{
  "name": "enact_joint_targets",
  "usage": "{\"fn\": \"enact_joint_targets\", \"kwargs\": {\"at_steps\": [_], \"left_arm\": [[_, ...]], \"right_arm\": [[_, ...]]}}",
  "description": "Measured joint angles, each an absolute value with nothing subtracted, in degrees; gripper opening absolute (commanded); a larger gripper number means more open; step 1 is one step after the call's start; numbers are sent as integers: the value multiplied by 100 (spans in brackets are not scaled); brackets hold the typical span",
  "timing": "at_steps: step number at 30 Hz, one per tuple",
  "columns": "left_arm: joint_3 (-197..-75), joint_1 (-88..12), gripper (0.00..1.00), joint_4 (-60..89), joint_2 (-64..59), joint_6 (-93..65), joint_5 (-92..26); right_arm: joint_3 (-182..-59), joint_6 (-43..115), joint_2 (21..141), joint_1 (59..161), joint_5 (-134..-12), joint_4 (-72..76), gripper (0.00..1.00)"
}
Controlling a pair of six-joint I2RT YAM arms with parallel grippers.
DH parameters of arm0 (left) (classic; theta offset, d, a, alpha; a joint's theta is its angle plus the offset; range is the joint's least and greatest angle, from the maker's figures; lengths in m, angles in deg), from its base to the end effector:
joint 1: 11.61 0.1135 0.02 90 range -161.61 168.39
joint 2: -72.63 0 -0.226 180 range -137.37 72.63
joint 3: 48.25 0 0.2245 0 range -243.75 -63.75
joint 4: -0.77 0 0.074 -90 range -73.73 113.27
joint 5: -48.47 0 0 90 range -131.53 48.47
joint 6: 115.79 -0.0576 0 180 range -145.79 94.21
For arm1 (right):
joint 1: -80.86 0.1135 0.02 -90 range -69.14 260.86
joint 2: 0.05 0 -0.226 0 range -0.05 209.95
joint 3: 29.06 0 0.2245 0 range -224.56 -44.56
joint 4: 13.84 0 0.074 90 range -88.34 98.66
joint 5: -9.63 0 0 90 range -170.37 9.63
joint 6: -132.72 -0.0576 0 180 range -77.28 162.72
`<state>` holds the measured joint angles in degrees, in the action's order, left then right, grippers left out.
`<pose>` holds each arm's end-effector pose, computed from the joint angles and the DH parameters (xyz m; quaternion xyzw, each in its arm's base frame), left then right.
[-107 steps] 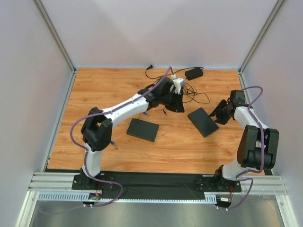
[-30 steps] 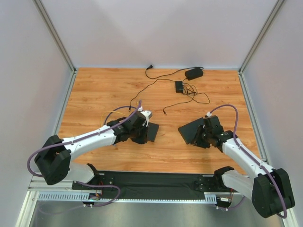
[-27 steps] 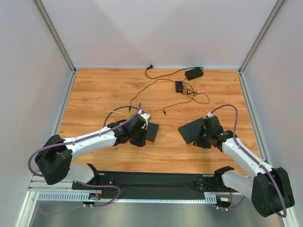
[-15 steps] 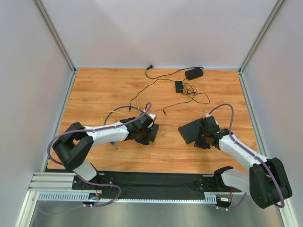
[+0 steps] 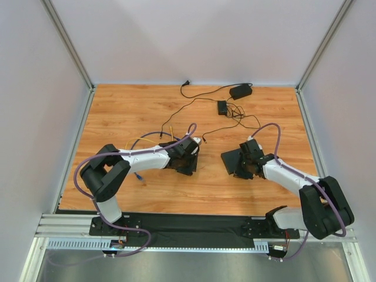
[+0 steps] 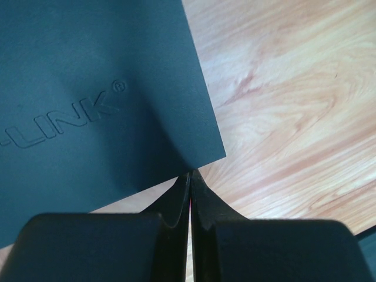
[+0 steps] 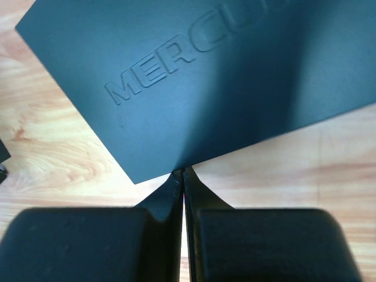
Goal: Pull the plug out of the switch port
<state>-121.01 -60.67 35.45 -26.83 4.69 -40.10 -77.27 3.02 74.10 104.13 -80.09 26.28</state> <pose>0.2091 -0.2432 0.1200 0.1595 0.9557 -0.1674 0.1822 0.1961 0.0846 0.1124 0.1393 0.9683 0.1104 0.1756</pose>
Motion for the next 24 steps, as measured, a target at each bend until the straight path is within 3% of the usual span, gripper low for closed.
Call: {"fn": "enact_joint_targets", "kwargs": {"at_steps": [13,21,24], "left_arm": [[-12269,-6067,1,3514,-2740,442,-3940],[-11222,-6067,17,3199,-930,622,-3422],[-10960,-6065,31,3013,-213,705,-3298]], "right_arm": [[-8118,319,7901,10511,-8064,2504,1],[-7985,525,6857,10785,-8097,2869,11],[-7911,621,6426,10791,-8092,3009,16]]}}
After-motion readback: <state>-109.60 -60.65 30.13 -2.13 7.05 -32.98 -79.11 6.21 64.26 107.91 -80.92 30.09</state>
